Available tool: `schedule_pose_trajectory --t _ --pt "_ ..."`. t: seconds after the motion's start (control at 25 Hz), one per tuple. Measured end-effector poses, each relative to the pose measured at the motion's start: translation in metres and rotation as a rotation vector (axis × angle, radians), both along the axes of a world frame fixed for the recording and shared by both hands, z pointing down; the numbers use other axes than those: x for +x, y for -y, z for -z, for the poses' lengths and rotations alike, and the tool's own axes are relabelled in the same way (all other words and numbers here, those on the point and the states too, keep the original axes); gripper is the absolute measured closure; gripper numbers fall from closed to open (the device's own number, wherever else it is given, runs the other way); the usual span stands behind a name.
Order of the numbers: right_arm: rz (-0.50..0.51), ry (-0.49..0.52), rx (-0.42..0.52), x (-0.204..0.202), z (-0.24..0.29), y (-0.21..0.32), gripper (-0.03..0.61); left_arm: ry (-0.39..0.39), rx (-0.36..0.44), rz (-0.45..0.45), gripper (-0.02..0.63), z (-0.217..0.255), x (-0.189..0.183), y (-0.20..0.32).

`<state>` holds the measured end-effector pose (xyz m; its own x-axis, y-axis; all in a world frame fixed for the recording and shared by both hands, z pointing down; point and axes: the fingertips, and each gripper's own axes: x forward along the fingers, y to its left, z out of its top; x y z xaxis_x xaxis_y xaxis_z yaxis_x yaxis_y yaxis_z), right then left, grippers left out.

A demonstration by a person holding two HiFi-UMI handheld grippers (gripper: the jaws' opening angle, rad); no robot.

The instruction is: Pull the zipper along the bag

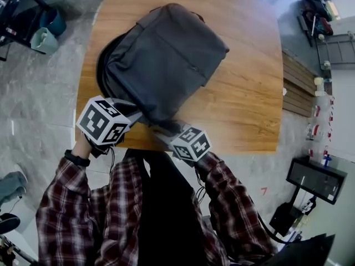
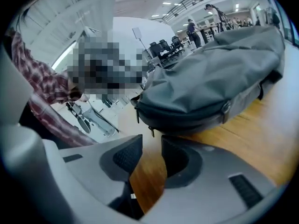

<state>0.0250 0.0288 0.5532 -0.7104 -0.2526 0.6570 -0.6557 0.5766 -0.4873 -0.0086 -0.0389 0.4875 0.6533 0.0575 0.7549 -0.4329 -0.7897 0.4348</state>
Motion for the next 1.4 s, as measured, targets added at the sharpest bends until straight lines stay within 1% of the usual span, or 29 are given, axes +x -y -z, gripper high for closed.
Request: schedule_pose_trajectory --t 0.08,0.16,0.28,0.36,0.4,0.48,0.56,0.6,0.64,0.8,0.88,0.96,1.0,1.04,1.12,1.16,1.2,1.28,1.36,1.4 --pt "-0.050 0.010 0.002 -0.010 -0.009 0.004 0.463 -0.012 -0.007 -0.004 0.538 0.000 0.017 -0.009" --pt "-0.117 0.018 0.017 -0.017 -0.013 0.011 0.464 0.004 0.005 0.008 0.538 -0.010 0.028 -0.012" --pt "-0.184 0.013 0.028 -0.020 -0.013 0.020 0.467 0.032 0.040 0.049 0.538 -0.022 0.031 -0.010" --pt "-0.187 0.016 0.035 -0.021 -0.011 0.019 0.514 0.047 0.066 0.061 0.538 -0.026 0.028 -0.007" --pt "-0.183 0.019 0.042 -0.021 -0.010 0.018 0.549 0.057 0.078 0.061 0.538 -0.029 0.026 -0.006" --pt "-0.180 0.029 0.052 -0.021 -0.007 0.015 0.558 0.105 0.113 0.045 0.538 -0.035 0.020 -0.003" --pt "-0.167 0.030 0.067 -0.021 0.000 0.013 0.560 0.193 0.190 -0.015 0.538 -0.045 0.010 -0.001" --pt "-0.151 0.022 0.077 -0.023 0.005 0.012 0.560 0.225 0.229 -0.048 0.538 -0.049 0.005 -0.001" --pt "-0.130 0.008 0.087 -0.025 0.009 0.011 0.561 0.240 0.247 -0.065 0.540 -0.052 0.001 -0.001" --pt "-0.043 -0.070 0.116 -0.041 0.023 0.006 0.561 0.243 0.220 -0.058 0.540 -0.053 -0.011 0.001" --pt "-0.025 -0.109 0.124 -0.053 0.025 0.007 0.561 0.255 0.219 -0.053 0.540 -0.051 -0.023 0.004" --pt "-0.037 -0.126 0.102 -0.067 0.027 0.012 0.561 0.256 0.192 0.006 0.540 -0.040 -0.038 0.010" --pt "-0.050 -0.127 0.083 -0.074 0.028 0.015 0.561 0.237 0.167 0.053 0.540 -0.030 -0.044 0.012" --pt "-0.061 -0.126 0.067 -0.080 0.028 0.017 0.561 0.200 0.135 0.105 0.540 -0.017 -0.048 0.012" --pt "-0.068 -0.122 0.055 -0.093 0.026 0.021 0.561 0.095 0.072 0.193 0.540 0.010 -0.046 0.007" --pt "-0.068 -0.118 0.056 -0.098 0.025 0.023 0.561 0.061 0.048 0.215 0.539 0.016 -0.042 0.004" --pt "-0.070 -0.114 0.055 -0.103 0.023 0.024 0.561 0.053 0.033 0.218 0.539 0.014 -0.040 0.002" --pt "-0.082 -0.110 0.023 -0.108 0.013 0.024 0.561 0.084 0.024 0.194 0.539 -0.005 -0.040 -0.001" --pt "-0.100 -0.112 -0.031 -0.108 0.002 0.018 0.561 0.106 0.046 0.157 0.540 -0.025 -0.043 -0.005" --pt "-0.107 -0.122 -0.052 -0.107 -0.002 0.015 0.561 0.117 0.077 0.130 0.539 -0.033 -0.044 -0.009"
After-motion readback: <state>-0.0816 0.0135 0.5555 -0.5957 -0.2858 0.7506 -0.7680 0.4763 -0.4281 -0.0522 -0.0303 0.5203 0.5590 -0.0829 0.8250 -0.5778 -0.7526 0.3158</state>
